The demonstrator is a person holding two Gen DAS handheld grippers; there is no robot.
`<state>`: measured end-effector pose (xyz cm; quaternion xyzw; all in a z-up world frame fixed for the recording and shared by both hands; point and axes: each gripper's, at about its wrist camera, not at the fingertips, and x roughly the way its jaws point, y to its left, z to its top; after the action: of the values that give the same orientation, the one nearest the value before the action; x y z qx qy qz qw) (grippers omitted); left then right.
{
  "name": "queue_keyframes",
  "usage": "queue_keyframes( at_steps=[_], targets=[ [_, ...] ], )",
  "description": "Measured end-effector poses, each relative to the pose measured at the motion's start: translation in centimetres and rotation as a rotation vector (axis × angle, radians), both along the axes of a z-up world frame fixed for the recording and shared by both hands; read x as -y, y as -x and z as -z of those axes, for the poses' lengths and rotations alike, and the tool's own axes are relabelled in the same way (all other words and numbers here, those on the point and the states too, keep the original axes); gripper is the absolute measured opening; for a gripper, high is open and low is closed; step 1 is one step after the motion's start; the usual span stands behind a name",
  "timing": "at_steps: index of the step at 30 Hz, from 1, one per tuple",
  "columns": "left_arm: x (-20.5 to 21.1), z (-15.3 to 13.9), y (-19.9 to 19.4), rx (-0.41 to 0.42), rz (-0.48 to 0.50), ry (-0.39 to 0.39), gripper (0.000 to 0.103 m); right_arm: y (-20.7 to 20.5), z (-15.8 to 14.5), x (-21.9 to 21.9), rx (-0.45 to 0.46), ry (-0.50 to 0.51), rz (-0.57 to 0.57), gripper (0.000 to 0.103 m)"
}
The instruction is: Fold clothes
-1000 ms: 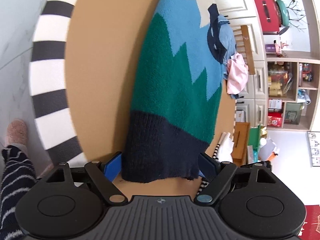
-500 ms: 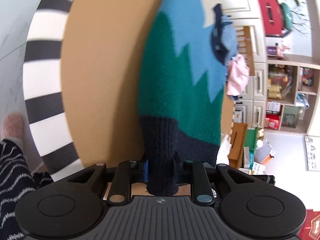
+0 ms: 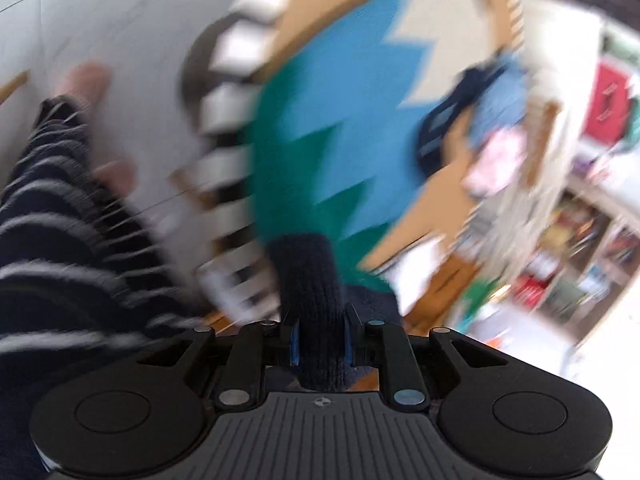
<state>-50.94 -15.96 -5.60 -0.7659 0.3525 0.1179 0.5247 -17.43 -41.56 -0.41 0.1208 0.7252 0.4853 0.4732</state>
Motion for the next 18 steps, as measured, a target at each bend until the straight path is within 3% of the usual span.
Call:
queue_keyframes(
  at_steps=[3,7,10,13,17,18],
  targets=[
    [-4.9,-3.0,-5.0,0.062,-0.076,-0.108,0.022,-4.4,-2.6,-6.1,0.112,-0.074,0.028,0.02],
    [-13.0,-3.6,-11.9,0.067,-0.124,-0.252,0.022,-9.7,-1.0,-14.7,0.167,-0.049,0.123,0.02],
    [-18.0,-0.9,-16.0,0.007,-0.182,-0.26,0.022,-12.3,2.1,-20.7,0.146,0.01,0.245,0.02],
    [-20.9,1.5,-19.5,-0.054,-0.215,-0.231,0.022,-13.9,5.2,-23.2,0.1,0.089,0.343,0.021],
    [-23.7,4.1,-20.8,-0.074,-0.221,-0.181,0.022,-15.3,8.3,-23.5,0.02,0.135,0.429,0.023],
    [-24.3,4.6,-21.1,-0.071,-0.217,-0.161,0.026,-15.1,8.8,-23.6,-0.011,0.135,0.447,0.027]
  ],
)
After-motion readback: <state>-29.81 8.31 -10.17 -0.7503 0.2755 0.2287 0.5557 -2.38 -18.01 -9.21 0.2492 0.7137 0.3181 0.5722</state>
